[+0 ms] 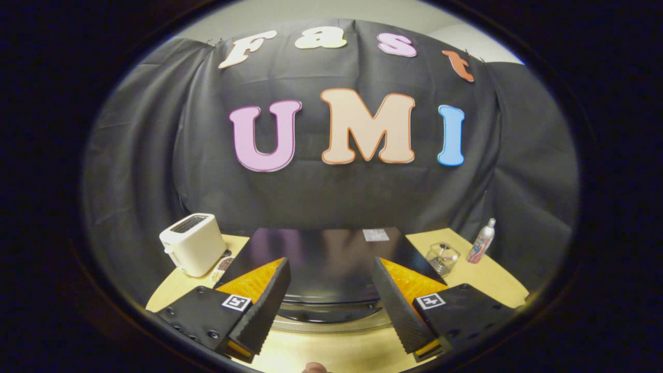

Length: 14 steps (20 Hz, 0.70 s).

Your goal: Open the toaster oven, put the food inside, and close the toaster oven door.

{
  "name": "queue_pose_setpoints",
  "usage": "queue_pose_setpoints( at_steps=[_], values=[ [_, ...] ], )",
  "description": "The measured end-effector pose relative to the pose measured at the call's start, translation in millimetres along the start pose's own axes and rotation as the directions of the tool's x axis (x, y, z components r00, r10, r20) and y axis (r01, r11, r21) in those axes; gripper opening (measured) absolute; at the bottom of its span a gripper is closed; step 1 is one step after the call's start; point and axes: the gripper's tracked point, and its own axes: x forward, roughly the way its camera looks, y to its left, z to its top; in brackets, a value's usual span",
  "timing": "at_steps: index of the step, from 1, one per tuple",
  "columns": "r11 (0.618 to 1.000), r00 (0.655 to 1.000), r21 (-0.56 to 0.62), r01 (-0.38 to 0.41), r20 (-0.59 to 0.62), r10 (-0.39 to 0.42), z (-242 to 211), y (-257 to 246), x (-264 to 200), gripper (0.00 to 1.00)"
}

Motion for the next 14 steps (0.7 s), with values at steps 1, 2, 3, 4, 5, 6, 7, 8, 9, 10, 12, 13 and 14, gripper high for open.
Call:
queue_pose_setpoints(
  at_steps=[1,2,3,4,5,6,7,8,9,10,12,13,14],
  values=[
    [1.0,1.0,-0.002,0.001,-0.018,-0.001,-9.7,1.3,2.5,0.99],
    [1.0,0.999,-0.004,0.001,-0.034,-0.001,-19.2,2.2,4.6,0.99],
    [1.0,0.999,-0.004,-0.006,-0.053,0.006,-27.4,5.2,5.3,1.0],
    [1.0,0.997,-0.003,-0.013,-0.071,0.012,-37.2,7.3,5.5,1.0],
    [1.0,0.995,-0.007,-0.02,-0.101,0.019,-49.6,9.7,5.3,1.0],
    [0.999,0.997,0.021,-0.025,-0.075,0.027,-46.4,9.3,2.6,1.0],
    [0.999,0.997,0.047,-0.018,-0.078,0.021,-48.7,8.1,2.7,1.0],
    [0.998,0.998,0.057,-0.017,-0.058,0.02,-45.8,8.7,0.6,1.0],
    [0.999,0.998,0.048,-0.016,-0.062,0.019,-48.8,8.6,1.4,1.0],
    [0.999,0.998,0.038,-0.017,-0.057,0.019,-50.1,7.2,0.5,1.0],
    [0.999,0.998,0.043,-0.023,-0.06,0.025,-52.6,7.7,-7.3,1.0],
    [0.999,0.997,0.04,-0.026,-0.066,0.028,-55.3,7.4,-11.2,1.0],
    [0.999,0.997,0.028,-0.027,-0.065,0.029,-56.6,7.3,-15.3,1.0]
  ],
)
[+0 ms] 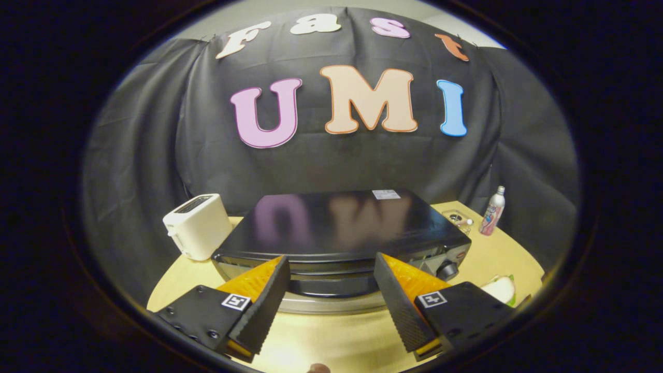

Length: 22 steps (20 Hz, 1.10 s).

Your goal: Open the toaster oven, put the food inside, and close the toaster oven door.

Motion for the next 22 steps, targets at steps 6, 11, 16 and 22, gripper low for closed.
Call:
queue_pose_setpoints(
  at_steps=[6,11,16,22],
  values=[
    [1.0,1.0,-0.016,-0.002,-0.024,0.002,-25.1,-2.9,-33.9,1.0],
    [1.0,0.997,-0.026,0.001,-0.079,-0.003,-54.3,-6.2,-61.6,1.0],
    [0.998,0.986,-0.06,0.033,-0.16,-0.042,-90.0,-8.9,-85.2,1.0],
    [0.996,0.968,-0.081,0.029,-0.247,-0.048,-129.3,-13.0,-96.6,1.0]
  ],
)
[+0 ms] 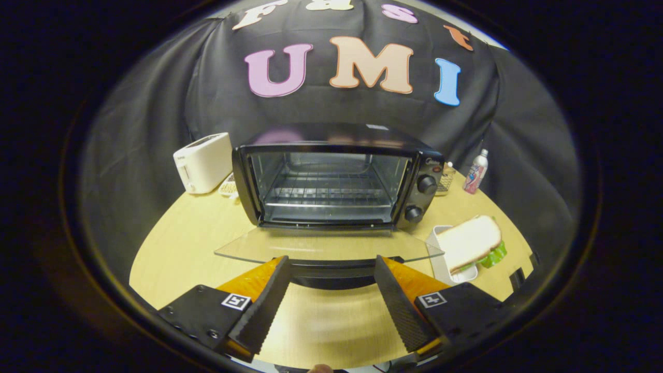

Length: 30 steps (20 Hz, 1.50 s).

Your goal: Open the toaster oven, put the food inside, and close the toaster oven door.

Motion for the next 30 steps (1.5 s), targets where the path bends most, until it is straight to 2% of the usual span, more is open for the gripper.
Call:
queue_pose_setpoints(
  at_steps=[9,15,18,25,30],
  values=[
    [0.998,0.985,-0.056,-0.018,-0.174,0.008,-72.5,13.4,19.6,0.99],
    [1.0,0.984,-0.003,-0.017,-0.176,0.016,-73.2,12.6,19.6,0.99],
    [1.0,0.988,-0.017,-0.018,-0.156,0.015,-58.8,5.2,12.3,1.0],
    [0.99,0.991,0.052,0.131,-0.034,-0.129,-1.7,-72.7,-3.7,1.0],
    [0.949,0.965,0.185,0.256,0.002,-0.261,20.6,-138.8,-0.1,1.0]
  ],
)
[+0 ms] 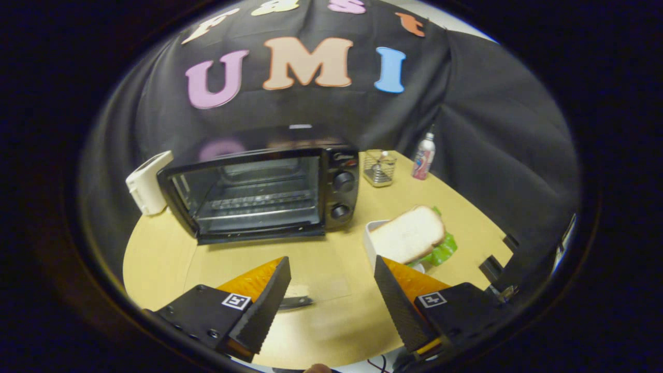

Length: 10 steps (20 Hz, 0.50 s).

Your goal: Open the toaster oven, put the food inside, and close the toaster oven door.

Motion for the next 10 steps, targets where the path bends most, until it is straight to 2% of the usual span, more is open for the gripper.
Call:
queue_pose_setpoints(
  at_steps=[6,10],
  values=[
    [0.975,0.987,0.159,0.154,0.028,-0.161,21.6,-77.0,20.2,1.0],
    [0.937,0.975,0.285,0.205,0.027,-0.221,25.8,-120.5,35.4,0.99]
  ],
)
